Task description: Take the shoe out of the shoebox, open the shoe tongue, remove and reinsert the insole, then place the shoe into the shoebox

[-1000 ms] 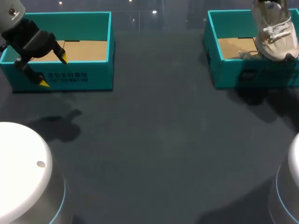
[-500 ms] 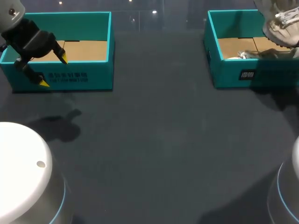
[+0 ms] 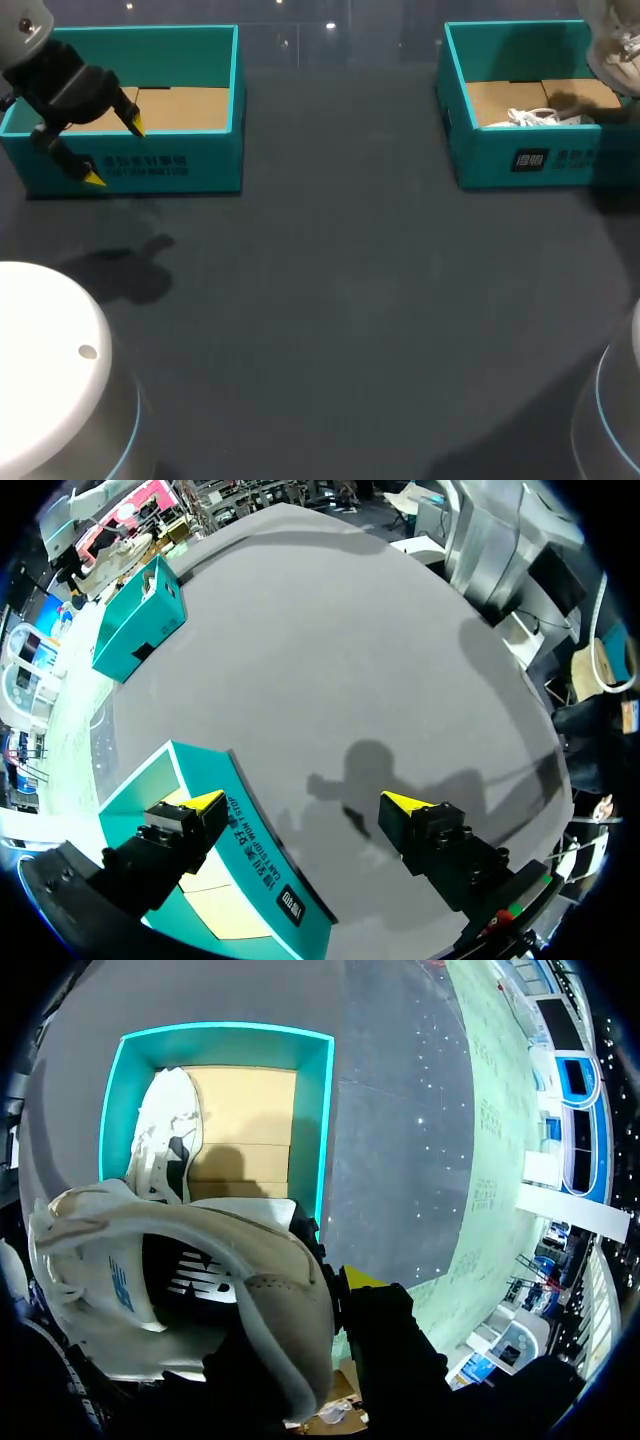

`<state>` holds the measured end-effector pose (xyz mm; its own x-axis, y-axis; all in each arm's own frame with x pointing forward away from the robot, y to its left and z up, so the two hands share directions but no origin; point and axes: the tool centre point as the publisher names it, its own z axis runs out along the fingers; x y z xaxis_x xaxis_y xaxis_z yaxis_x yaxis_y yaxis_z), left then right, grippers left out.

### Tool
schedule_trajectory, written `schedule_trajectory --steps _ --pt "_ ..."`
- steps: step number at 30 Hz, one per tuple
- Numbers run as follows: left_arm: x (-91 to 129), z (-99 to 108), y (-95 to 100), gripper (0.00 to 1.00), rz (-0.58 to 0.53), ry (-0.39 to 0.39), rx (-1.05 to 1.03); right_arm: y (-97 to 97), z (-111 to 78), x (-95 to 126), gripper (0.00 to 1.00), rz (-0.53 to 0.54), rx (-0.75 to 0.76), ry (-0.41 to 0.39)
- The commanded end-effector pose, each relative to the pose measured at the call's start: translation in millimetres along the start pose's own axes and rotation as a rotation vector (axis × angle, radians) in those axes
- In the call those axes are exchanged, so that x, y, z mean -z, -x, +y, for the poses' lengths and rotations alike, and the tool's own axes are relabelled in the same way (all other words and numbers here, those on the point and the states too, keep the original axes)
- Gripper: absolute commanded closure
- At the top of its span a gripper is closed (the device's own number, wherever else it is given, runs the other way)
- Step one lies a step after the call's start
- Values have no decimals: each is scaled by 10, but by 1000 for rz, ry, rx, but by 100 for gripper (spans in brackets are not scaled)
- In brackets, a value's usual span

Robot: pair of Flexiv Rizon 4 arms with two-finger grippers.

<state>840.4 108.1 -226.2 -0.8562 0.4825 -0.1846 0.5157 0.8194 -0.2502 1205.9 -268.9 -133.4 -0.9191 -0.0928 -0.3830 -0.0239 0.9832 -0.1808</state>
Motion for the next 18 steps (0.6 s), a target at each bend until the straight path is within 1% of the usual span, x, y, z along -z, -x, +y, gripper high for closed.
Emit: schedule_trajectory --steps 1,3,4,6,7,9,10,13,18 --pt "3 0 -11 0 0 3 0 117 -36 -31 100 38 -46 -18" --pt "3 0 -11 0 0 3 0 89 -89 -42 100 55 -163 -34" --pt "3 0 -11 0 0 3 0 37 -142 -54 100 70 -250 -60" --pt "3 0 -11 0 0 3 0 -37 -197 -72 100 78 -351 -67" --pt "3 0 -11 0 0 3 0 -101 -242 -89 100 91 -426 -95" --pt "3 0 -11 0 0 3 0 -185 -305 -95 100 91 -519 -103" --pt "3 0 -11 0 0 3 0 -255 -363 -96 100 100 -604 -137" --pt "3 0 -11 0 0 3 0 -397 -486 -95 100 142 -804 -187" --pt "3 0 -11 0 0 3 0 -397 -486 -95 100 142 -804 -187"
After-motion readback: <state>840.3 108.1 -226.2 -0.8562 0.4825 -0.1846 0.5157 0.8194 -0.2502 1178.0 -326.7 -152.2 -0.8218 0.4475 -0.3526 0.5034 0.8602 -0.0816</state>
